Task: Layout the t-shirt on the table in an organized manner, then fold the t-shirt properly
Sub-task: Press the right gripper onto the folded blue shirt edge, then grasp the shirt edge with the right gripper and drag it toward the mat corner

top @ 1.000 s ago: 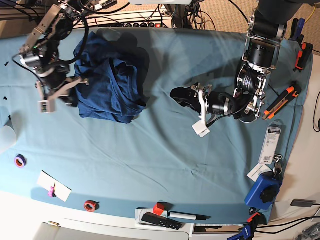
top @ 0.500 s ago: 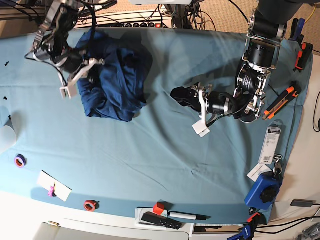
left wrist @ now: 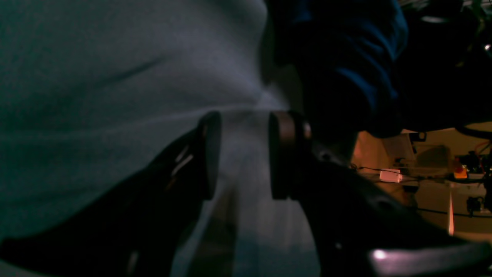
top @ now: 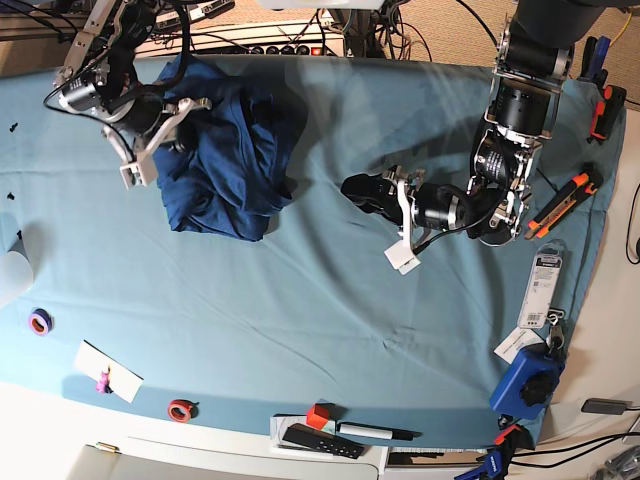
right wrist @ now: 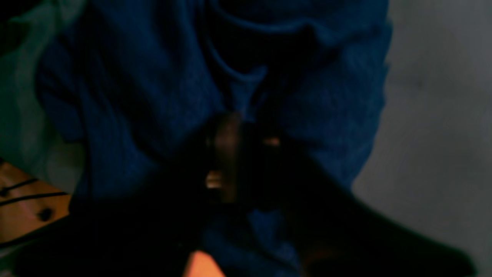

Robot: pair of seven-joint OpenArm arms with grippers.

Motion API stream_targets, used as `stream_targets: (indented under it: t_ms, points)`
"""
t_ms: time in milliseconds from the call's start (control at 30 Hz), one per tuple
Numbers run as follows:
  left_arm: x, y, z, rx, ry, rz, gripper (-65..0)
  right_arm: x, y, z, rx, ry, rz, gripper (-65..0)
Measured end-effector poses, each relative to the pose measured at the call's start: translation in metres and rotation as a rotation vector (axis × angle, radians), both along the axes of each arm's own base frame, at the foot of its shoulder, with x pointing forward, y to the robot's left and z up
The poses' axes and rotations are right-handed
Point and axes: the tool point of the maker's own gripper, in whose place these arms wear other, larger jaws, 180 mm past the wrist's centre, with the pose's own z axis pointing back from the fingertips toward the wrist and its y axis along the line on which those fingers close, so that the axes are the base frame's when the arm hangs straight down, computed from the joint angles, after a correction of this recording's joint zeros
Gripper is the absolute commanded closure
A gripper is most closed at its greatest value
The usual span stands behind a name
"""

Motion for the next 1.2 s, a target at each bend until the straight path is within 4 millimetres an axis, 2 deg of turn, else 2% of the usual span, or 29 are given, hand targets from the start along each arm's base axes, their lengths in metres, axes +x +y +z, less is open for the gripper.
stream_targets:
  t_ms: [33, 67, 200, 267, 367, 500, 567, 700, 733, 800, 900, 1067, 1100, 1133, 1200]
  points:
    - [0.0, 0.0, 0.0, 0.0, 0.0, 0.0, -21.9, 0.008, 0.0, 0.006, -0.005, -0.035, 0.002, -28.2]
    - [0.0, 0.0, 0.0, -0.001, 0.0, 0.0, -21.9, 0.018, -0.001, 0.013, -0.008, -0.083, -0.006, -29.6]
    - [0.0, 0.0, 0.0, -0.001, 0.0, 0.0, -21.9, 0.053, -0.025, 0.035, -0.08, -0.182, -0.122, -29.6]
    - [0.0, 0.0, 0.0, -0.001, 0.0, 0.0, -21.9, 0.068, -0.029, 0.039, -0.065, -0.202, -0.139, -29.6]
    - [0.0, 0.0, 0.0, 0.0, 0.0, 0.0, -21.9, 0.083, -0.039, 0.028, -0.035, -0.168, -0.154, -29.7]
    - [0.0, 0.0, 0.0, 0.0, 0.0, 0.0, -21.9, 0.092, -0.068, -0.01, 0.012, -0.025, -0.218, -36.0]
    - [0.0, 0.0, 0.0, 0.0, -0.001, 0.0, -21.9, 0.102, -0.075, -0.015, 0.105, -0.005, -0.234, -36.1]
    - [0.0, 0.0, 0.0, -0.001, 0.0, 0.0, -21.9, 0.124, -0.076, -0.012, 0.294, -0.011, -0.242, -36.1]
    - [0.0, 0.0, 0.0, -0.001, 0.0, 0.0, -21.9, 0.125, -0.074, -0.018, 0.322, 0.009, -0.239, -36.1]
    - [0.0, 0.0, 0.0, 0.0, 0.0, 0.0, -21.9, 0.122, -0.057, -0.028, 0.429, 0.058, -0.199, -36.1]
    - [0.0, 0.0, 0.0, 0.0, 0.0, 0.0, -21.9, 0.117, -0.033, -0.032, 0.604, 0.089, -0.146, -36.1]
    - [0.0, 0.0, 0.0, 0.0, 0.0, 0.0, -21.9, 0.117, -0.024, -0.027, 0.769, 0.048, -0.136, -36.0]
    - [0.0, 0.0, 0.0, 0.0, 0.0, 0.0, -21.9, 0.117, -0.024, -0.026, 0.775, 0.044, -0.135, -34.7]
    - [0.0, 0.0, 0.0, 0.0, 0.0, 0.0, -21.9, 0.118, -0.024, -0.025, 0.775, 0.043, -0.135, -29.4]
    - [0.0, 0.0, 0.0, -0.001, 0.0, 0.0, -21.9, 0.118, -0.022, -0.023, 0.789, 0.035, -0.134, -10.4]
